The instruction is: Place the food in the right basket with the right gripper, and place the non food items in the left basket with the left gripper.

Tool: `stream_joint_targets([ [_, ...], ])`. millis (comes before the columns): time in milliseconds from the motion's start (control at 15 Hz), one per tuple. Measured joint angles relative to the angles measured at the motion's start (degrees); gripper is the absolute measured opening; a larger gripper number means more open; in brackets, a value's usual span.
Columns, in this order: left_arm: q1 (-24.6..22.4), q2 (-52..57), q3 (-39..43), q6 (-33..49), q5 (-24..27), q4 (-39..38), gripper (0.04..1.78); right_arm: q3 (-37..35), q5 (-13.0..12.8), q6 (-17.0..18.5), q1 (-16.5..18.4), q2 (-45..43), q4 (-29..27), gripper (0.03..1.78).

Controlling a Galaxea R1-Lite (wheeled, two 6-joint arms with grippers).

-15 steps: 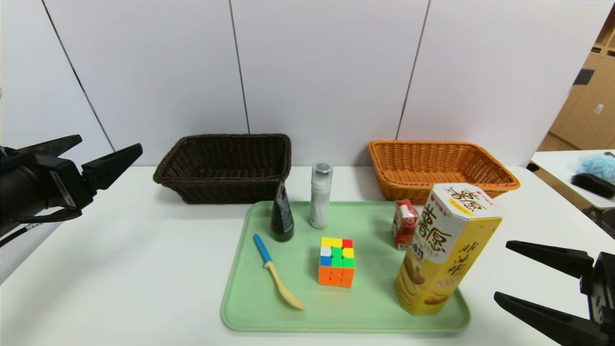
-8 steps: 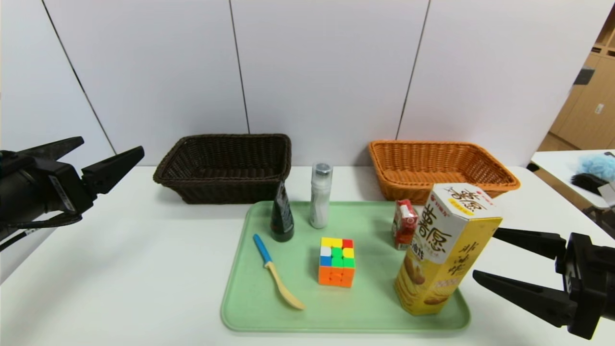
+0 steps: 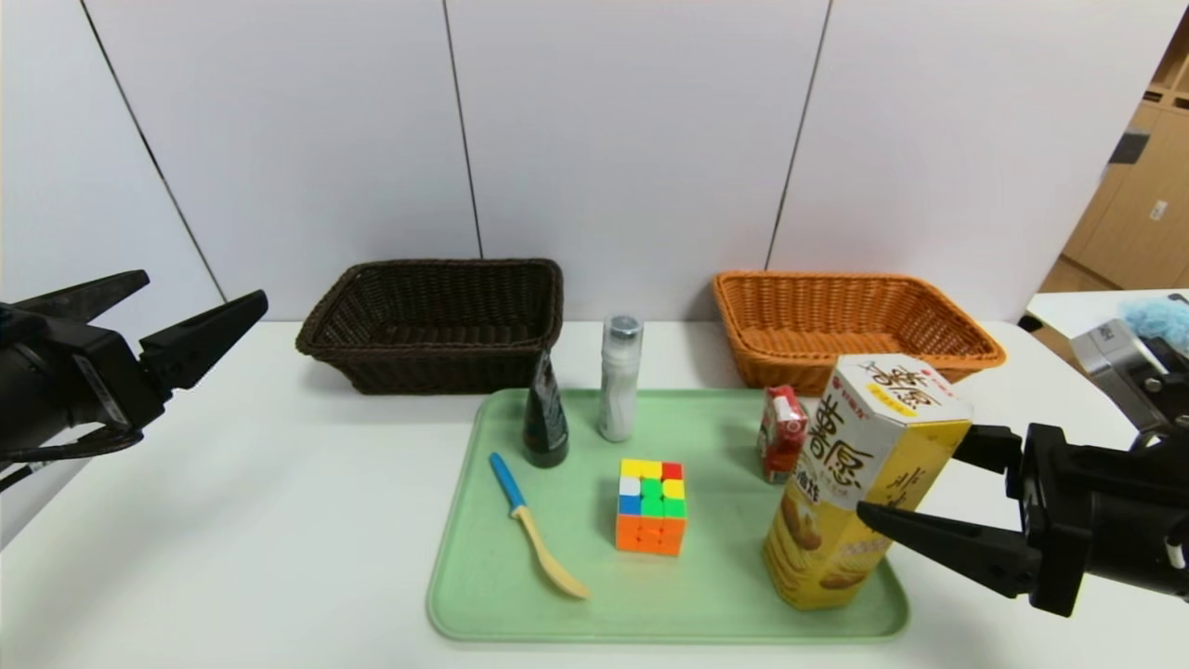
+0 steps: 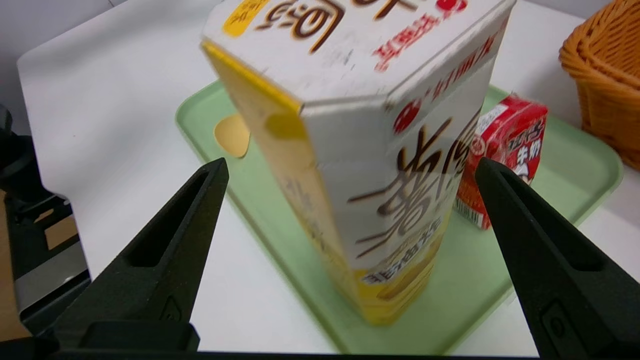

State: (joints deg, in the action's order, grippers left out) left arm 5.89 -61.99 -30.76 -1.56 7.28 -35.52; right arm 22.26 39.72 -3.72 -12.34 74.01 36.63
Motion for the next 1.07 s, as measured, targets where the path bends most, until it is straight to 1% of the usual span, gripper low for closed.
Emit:
stream_joint_targets([
  [67, 0.0, 0.3, 0.1, 0.0, 0.0, 0.0, 1.69, 0.3, -0.4, 0.0, -0.1, 1.3, 1.3, 1.70],
  [200, 0.0, 0.8, 0.1, -0.1, 0.2, 0.0, 1.69, 1.4, -2.2, 0.0, -0.5, 3.9, 2.8, 1.70],
  [533, 0.0, 1.2, 0.1, -0.1, 0.3, 0.0, 1.69, 2.3, -2.5, 0.1, -2.9, 6.2, 2.8, 1.71],
  [667, 0.3, 1.2, 0.0, -0.2, 0.3, 0.1, 1.69, 2.3, -2.5, 0.2, -3.2, 6.5, 2.9, 1.71],
  [733, 0.4, 1.2, 0.0, -0.2, 0.4, 0.0, 1.69, 2.3, -2.4, 0.1, -3.2, 6.6, 2.9, 1.63],
  [867, 0.4, 1.2, 0.0, -0.2, 0.3, 0.0, 1.69, 2.4, -2.4, 0.3, -3.3, 6.3, 2.9, 1.29],
  [1000, 0.4, 1.2, 0.0, -0.2, 0.3, 0.0, 1.69, 2.3, -2.3, 0.2, -3.7, 5.9, 2.9, 1.03],
  [1067, 0.5, 1.3, 0.0, -0.2, 0.2, 0.0, 1.69, 2.2, -2.4, 0.2, -3.8, 5.8, 2.9, 0.93],
])
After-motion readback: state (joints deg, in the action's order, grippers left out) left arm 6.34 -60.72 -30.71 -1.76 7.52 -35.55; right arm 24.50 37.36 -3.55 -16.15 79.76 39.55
